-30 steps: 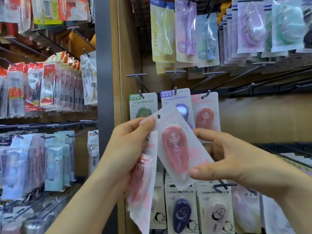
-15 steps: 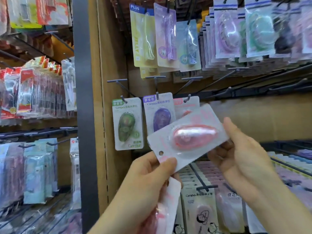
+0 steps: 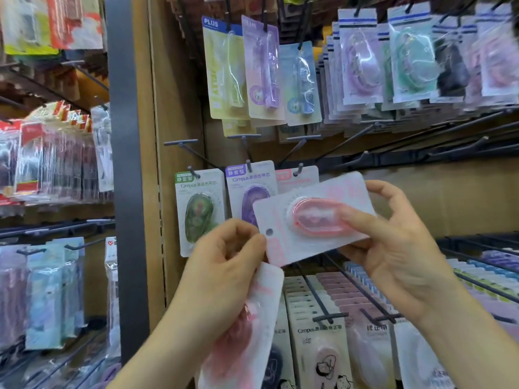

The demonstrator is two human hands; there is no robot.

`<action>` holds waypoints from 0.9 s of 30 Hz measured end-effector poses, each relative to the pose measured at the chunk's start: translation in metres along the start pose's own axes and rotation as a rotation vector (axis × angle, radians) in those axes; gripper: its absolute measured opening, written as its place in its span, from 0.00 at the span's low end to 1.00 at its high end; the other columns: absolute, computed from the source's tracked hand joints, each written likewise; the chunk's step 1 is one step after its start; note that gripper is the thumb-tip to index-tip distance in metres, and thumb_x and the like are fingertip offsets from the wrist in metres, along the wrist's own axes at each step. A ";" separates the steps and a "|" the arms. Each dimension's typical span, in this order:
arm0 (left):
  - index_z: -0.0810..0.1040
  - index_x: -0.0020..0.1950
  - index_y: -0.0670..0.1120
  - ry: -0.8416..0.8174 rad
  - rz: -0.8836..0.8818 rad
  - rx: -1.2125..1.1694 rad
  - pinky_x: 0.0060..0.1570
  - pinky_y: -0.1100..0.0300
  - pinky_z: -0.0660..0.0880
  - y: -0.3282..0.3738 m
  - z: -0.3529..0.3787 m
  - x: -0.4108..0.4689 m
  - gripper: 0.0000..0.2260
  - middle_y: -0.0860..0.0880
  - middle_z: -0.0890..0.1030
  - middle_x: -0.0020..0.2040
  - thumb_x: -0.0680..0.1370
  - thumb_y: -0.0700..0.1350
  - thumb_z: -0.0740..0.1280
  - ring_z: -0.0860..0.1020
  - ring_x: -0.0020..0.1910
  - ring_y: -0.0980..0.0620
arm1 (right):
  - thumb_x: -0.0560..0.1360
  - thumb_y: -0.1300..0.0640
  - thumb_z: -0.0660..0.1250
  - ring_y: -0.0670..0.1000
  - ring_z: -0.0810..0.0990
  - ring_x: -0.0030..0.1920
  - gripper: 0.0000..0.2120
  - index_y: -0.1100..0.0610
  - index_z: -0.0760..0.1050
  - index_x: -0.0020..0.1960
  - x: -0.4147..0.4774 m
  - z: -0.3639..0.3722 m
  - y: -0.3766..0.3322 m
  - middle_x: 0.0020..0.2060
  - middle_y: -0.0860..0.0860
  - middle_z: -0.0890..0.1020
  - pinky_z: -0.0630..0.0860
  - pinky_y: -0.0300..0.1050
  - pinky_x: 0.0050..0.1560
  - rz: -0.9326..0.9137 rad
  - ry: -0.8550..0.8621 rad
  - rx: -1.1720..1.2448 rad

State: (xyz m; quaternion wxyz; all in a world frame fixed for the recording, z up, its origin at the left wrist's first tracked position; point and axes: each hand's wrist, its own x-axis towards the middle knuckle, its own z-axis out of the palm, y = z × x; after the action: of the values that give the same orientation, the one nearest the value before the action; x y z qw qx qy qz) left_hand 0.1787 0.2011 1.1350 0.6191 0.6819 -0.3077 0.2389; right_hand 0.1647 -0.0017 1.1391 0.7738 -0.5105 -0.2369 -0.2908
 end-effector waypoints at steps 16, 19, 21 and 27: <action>0.74 0.61 0.58 -0.160 0.131 0.171 0.27 0.66 0.69 0.022 0.014 0.062 0.13 0.46 0.84 0.33 0.79 0.45 0.68 0.73 0.27 0.55 | 0.70 0.53 0.71 0.58 0.86 0.45 0.13 0.59 0.83 0.51 0.018 -0.003 -0.011 0.44 0.57 0.87 0.82 0.51 0.45 0.039 -0.136 -0.384; 0.68 0.72 0.57 -0.155 0.177 0.192 0.24 0.69 0.63 0.019 0.020 0.059 0.24 0.46 0.75 0.29 0.79 0.42 0.68 0.63 0.24 0.58 | 0.71 0.52 0.72 0.57 0.86 0.45 0.14 0.59 0.82 0.51 0.021 0.003 -0.003 0.44 0.56 0.87 0.81 0.55 0.49 0.007 -0.081 -0.377; 0.64 0.76 0.56 -0.153 0.174 0.215 0.24 0.70 0.63 0.019 0.022 0.061 0.27 0.54 0.72 0.26 0.79 0.42 0.67 0.63 0.23 0.59 | 0.72 0.53 0.71 0.56 0.86 0.44 0.13 0.60 0.82 0.52 0.021 0.007 -0.002 0.43 0.55 0.87 0.81 0.54 0.48 -0.005 -0.060 -0.364; 0.62 0.78 0.53 -0.134 0.172 0.289 0.26 0.71 0.64 0.021 0.019 0.067 0.29 0.56 0.72 0.26 0.78 0.43 0.66 0.66 0.23 0.60 | 0.73 0.50 0.71 0.51 0.86 0.43 0.12 0.55 0.82 0.53 0.026 0.014 -0.003 0.44 0.50 0.87 0.83 0.52 0.47 -0.024 -0.044 -0.438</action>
State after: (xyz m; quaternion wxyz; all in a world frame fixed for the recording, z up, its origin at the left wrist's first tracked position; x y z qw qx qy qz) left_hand 0.2092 0.1727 1.1948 0.4700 0.7493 -0.3679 0.2868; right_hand 0.1799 0.0052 1.1638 0.6354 -0.6699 -0.1909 -0.3333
